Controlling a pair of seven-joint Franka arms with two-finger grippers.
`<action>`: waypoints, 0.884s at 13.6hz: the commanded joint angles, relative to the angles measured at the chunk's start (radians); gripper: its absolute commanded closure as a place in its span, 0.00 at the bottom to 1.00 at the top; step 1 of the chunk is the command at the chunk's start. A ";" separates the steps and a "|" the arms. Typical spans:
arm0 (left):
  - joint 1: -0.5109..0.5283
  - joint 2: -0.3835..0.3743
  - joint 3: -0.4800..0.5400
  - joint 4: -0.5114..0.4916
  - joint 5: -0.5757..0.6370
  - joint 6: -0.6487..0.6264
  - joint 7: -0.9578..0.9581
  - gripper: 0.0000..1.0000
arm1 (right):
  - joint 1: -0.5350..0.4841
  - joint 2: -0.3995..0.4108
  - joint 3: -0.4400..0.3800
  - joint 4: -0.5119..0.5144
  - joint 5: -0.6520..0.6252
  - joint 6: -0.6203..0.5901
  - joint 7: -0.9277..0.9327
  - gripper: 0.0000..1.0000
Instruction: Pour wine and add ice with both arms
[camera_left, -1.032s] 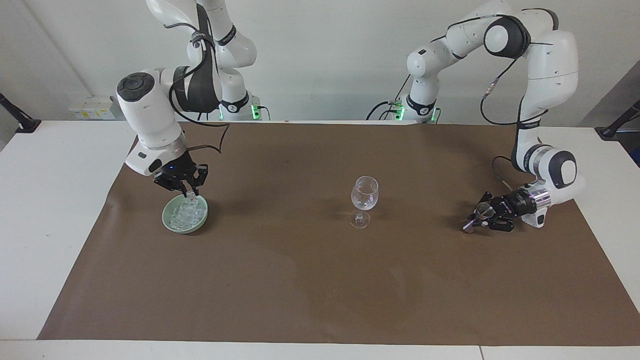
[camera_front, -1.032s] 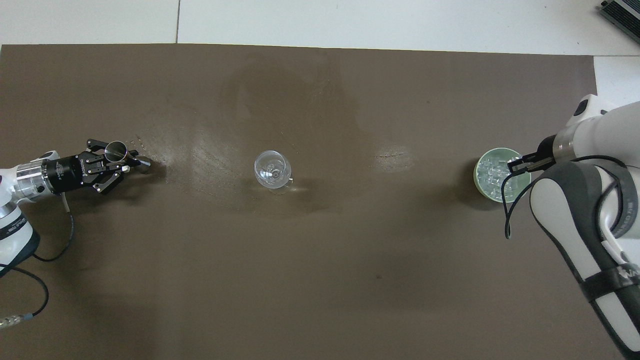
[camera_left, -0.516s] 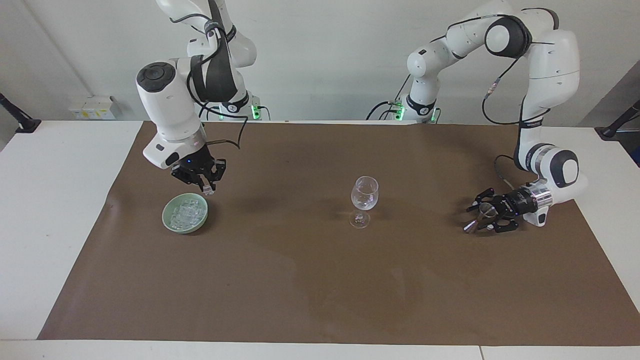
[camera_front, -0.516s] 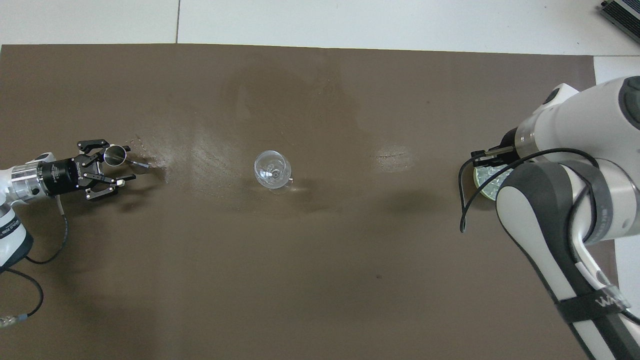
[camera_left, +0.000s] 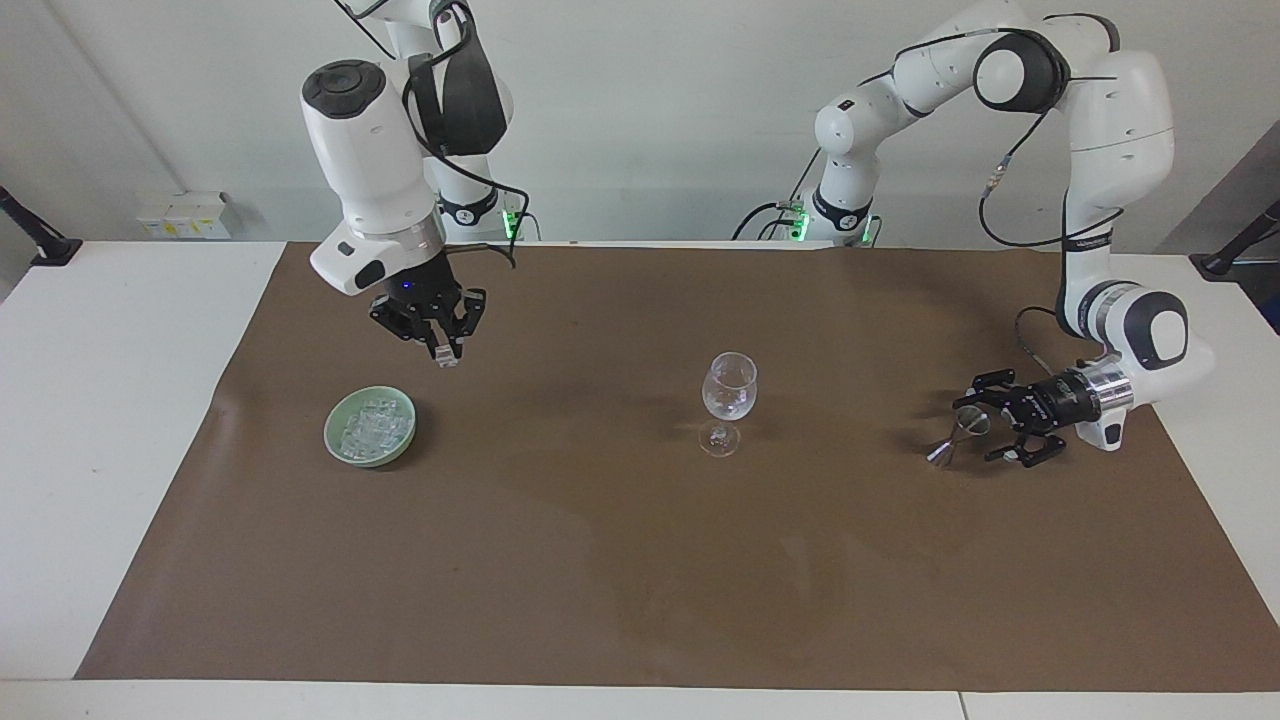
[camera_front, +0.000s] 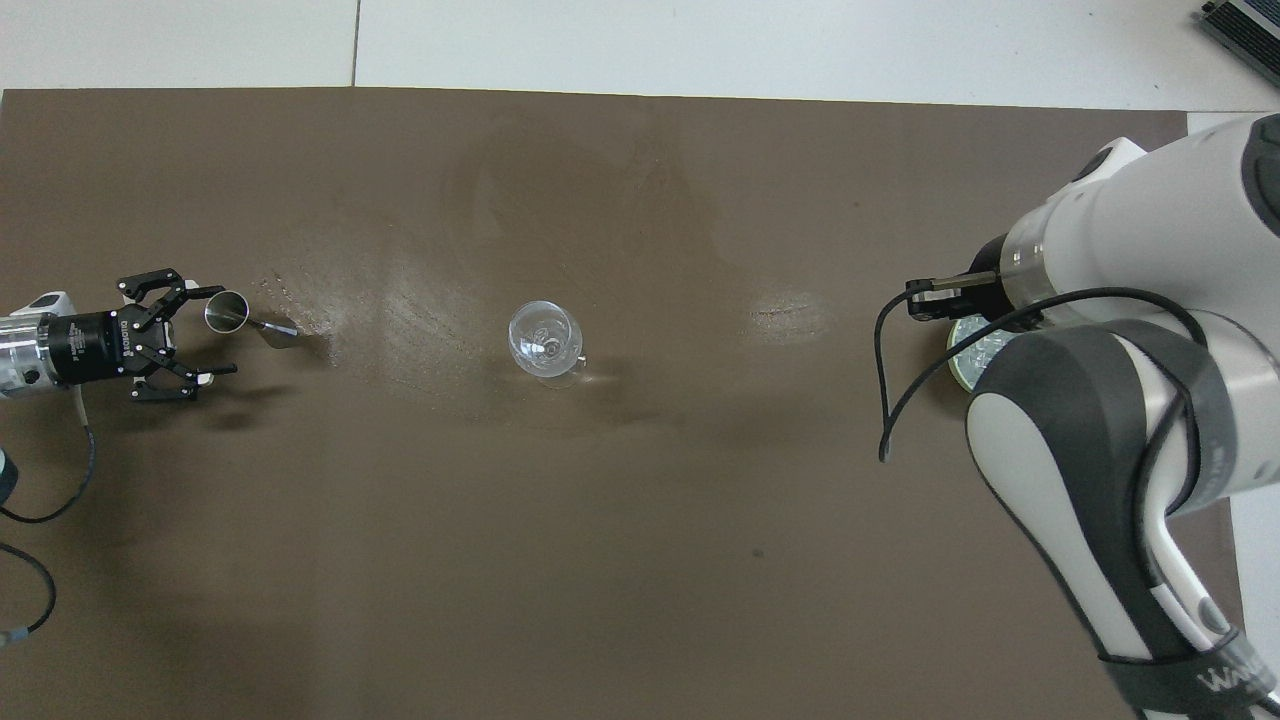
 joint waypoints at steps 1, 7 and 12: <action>0.021 -0.025 -0.010 0.032 0.087 -0.010 0.000 0.00 | -0.010 0.003 0.077 0.012 0.011 0.028 0.139 1.00; 0.014 -0.074 -0.008 0.125 0.279 -0.032 -0.008 0.00 | 0.015 0.032 0.165 0.007 0.075 0.224 0.367 1.00; -0.018 -0.169 -0.016 0.125 0.521 -0.041 0.044 0.00 | 0.073 0.100 0.232 0.012 0.061 0.387 0.571 1.00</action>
